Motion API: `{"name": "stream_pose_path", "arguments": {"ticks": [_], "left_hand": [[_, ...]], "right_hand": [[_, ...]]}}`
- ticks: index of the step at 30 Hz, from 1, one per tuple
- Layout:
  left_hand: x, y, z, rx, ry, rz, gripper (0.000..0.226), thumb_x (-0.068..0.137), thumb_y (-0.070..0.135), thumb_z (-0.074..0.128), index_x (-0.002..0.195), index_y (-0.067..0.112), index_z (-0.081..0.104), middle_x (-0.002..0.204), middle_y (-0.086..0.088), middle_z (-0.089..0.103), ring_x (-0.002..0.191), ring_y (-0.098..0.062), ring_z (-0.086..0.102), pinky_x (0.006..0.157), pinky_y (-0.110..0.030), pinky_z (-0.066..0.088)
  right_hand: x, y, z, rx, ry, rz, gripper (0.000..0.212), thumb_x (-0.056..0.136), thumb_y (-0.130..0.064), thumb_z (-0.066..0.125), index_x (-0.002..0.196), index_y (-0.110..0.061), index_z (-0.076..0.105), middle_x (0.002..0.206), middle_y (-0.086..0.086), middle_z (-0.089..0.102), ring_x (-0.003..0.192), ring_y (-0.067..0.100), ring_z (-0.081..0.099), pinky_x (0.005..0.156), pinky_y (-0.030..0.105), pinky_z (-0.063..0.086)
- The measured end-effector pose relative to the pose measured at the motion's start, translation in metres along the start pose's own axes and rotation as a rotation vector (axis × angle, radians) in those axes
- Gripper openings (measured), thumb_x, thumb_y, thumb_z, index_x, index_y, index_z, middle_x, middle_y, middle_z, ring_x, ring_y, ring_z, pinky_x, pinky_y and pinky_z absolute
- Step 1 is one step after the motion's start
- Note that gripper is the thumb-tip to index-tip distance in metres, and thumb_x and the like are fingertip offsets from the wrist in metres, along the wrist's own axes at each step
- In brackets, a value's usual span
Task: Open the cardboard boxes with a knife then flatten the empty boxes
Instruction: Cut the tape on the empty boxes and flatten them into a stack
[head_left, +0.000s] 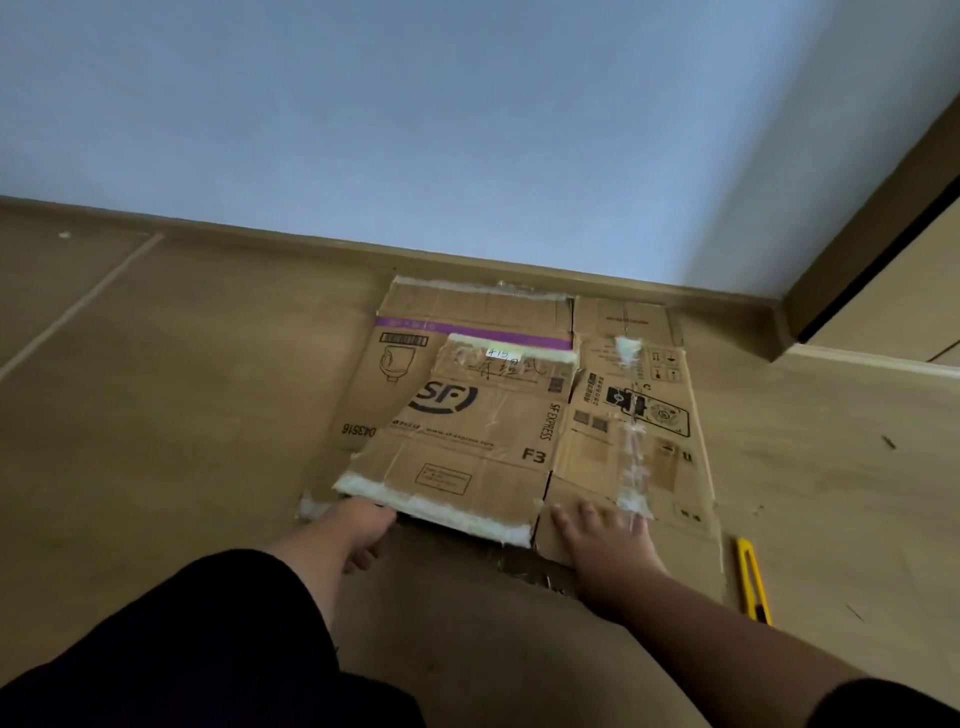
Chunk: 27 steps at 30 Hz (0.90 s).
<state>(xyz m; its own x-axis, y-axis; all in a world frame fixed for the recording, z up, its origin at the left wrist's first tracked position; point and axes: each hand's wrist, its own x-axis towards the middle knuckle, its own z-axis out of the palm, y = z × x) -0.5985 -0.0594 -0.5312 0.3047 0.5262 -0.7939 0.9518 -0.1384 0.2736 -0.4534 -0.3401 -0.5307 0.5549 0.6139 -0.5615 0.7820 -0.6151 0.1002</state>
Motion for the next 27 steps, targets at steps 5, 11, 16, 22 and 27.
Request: {"name": "stream_pose_path", "arguments": {"ticks": [5,11,16,22,27], "left_hand": [[0.000,-0.003,0.003,0.253,-0.005,0.016,0.043,0.101,0.039,0.035,0.111,0.005,0.059,0.088,-0.014,0.072,0.066,-0.025,0.069,0.054,-0.025,0.047],[0.011,0.013,0.027,0.539,0.073,0.337,0.027,0.099,0.034,0.040,0.114,0.018,0.055,0.115,-0.006,0.059,0.103,-0.021,0.057,0.093,-0.043,0.050],[0.029,0.025,0.070,0.742,0.071,0.613,0.061,0.101,0.033,0.043,0.156,0.022,0.021,0.164,0.002,0.017,0.151,-0.019,0.016,0.122,-0.040,0.021],[0.058,0.037,0.091,0.840,0.075,0.680,0.069,0.102,0.036,0.035,0.158,0.021,-0.004,0.165,0.003,-0.009,0.152,-0.016,-0.009,0.124,-0.039,0.006],[0.073,0.056,0.100,0.912,0.046,0.741,0.068,0.103,0.038,0.031,0.157,0.023,-0.008,0.164,0.005,-0.013,0.151,-0.016,-0.013,0.124,-0.041,0.004]], "right_hand": [[0.005,-0.006,0.023,0.034,-0.026,-0.038,0.089,0.094,-0.049,0.050,0.155,-0.032,-0.013,0.165,0.014,-0.003,0.150,0.040,0.007,0.117,0.061,0.017],[0.015,-0.010,0.052,0.036,-0.095,-0.087,0.100,0.088,-0.054,0.059,0.156,-0.032,-0.011,0.165,0.012,-0.008,0.151,0.036,0.005,0.115,0.056,0.023],[0.030,-0.004,0.076,0.027,-0.119,-0.103,0.094,0.091,-0.058,0.051,0.156,-0.031,-0.012,0.163,0.010,-0.019,0.151,0.036,-0.008,0.118,0.057,0.013],[0.044,0.011,0.088,0.123,0.027,-0.006,0.079,0.098,-0.054,0.033,0.156,-0.027,-0.013,0.162,0.004,-0.025,0.153,0.026,-0.006,0.121,0.047,0.008],[0.065,0.027,0.088,0.174,0.002,0.065,0.078,0.099,-0.057,0.028,0.149,-0.028,-0.024,0.158,-0.002,-0.033,0.147,0.022,-0.027,0.121,0.053,-0.005]]}}
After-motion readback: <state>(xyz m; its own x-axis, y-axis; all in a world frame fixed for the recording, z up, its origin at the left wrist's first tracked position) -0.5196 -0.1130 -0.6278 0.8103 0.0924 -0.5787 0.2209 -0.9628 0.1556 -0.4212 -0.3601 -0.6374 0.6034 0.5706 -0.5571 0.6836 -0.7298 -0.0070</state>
